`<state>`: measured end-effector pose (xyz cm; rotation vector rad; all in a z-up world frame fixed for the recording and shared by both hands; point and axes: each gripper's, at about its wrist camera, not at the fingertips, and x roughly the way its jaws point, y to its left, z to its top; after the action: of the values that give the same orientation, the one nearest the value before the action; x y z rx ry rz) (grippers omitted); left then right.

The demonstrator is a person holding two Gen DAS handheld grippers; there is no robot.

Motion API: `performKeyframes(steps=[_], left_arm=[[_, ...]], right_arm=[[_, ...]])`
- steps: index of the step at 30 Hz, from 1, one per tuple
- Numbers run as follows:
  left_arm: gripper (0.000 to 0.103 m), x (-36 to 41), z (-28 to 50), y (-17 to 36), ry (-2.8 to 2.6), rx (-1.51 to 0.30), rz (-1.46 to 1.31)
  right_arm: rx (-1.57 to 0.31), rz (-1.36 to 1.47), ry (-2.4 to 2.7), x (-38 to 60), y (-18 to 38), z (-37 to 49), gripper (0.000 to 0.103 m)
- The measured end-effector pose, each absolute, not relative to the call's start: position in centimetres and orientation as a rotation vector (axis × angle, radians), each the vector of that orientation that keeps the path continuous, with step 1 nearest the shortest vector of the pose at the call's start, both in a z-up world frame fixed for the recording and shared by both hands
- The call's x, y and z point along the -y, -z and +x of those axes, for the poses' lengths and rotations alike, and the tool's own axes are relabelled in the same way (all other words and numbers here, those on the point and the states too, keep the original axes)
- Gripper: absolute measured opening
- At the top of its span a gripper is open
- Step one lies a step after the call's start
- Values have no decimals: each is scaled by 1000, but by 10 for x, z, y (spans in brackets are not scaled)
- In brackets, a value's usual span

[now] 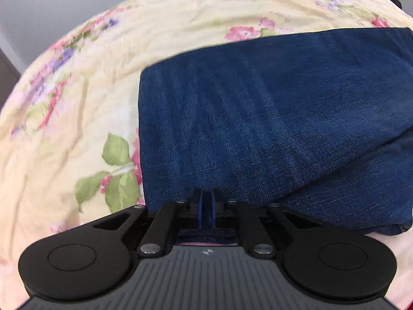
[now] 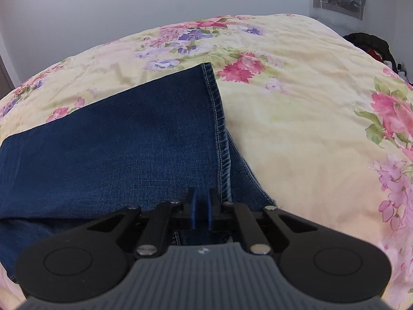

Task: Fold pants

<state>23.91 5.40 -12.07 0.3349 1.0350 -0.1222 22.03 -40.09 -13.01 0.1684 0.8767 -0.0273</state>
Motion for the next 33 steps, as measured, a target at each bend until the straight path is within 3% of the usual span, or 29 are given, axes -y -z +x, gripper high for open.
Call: performKeyframes(steps=[2, 4, 6, 9, 14, 22, 25, 29, 33], left_arm=[[10, -51, 234, 108, 166, -1006, 302], [10, -46, 232, 97, 203, -987, 246], [10, -35, 235, 90, 251, -978, 195], [10, -11, 244, 88, 307, -963, 151], [10, 28, 269, 99, 386, -942, 72], [10, 63, 305, 123, 467, -1000, 3], [10, 69, 315, 127, 466, -995, 31], [10, 80, 335, 130, 444, -974, 58], [10, 92, 358, 132, 416, -963, 85]], right_arm=[[-872, 221, 1, 409, 124, 219, 6], [-860, 261, -33, 418, 117, 218, 21], [-833, 223, -33, 422, 106, 215, 45], [-818, 172, -32, 432, 100, 221, 53], [-896, 332, -67, 471, 120, 250, 65], [-988, 715, -263, 511, 183, 296, 67], [-987, 816, -340, 520, 196, 309, 62], [-983, 852, -419, 521, 204, 321, 44], [-973, 923, -453, 523, 213, 327, 31]])
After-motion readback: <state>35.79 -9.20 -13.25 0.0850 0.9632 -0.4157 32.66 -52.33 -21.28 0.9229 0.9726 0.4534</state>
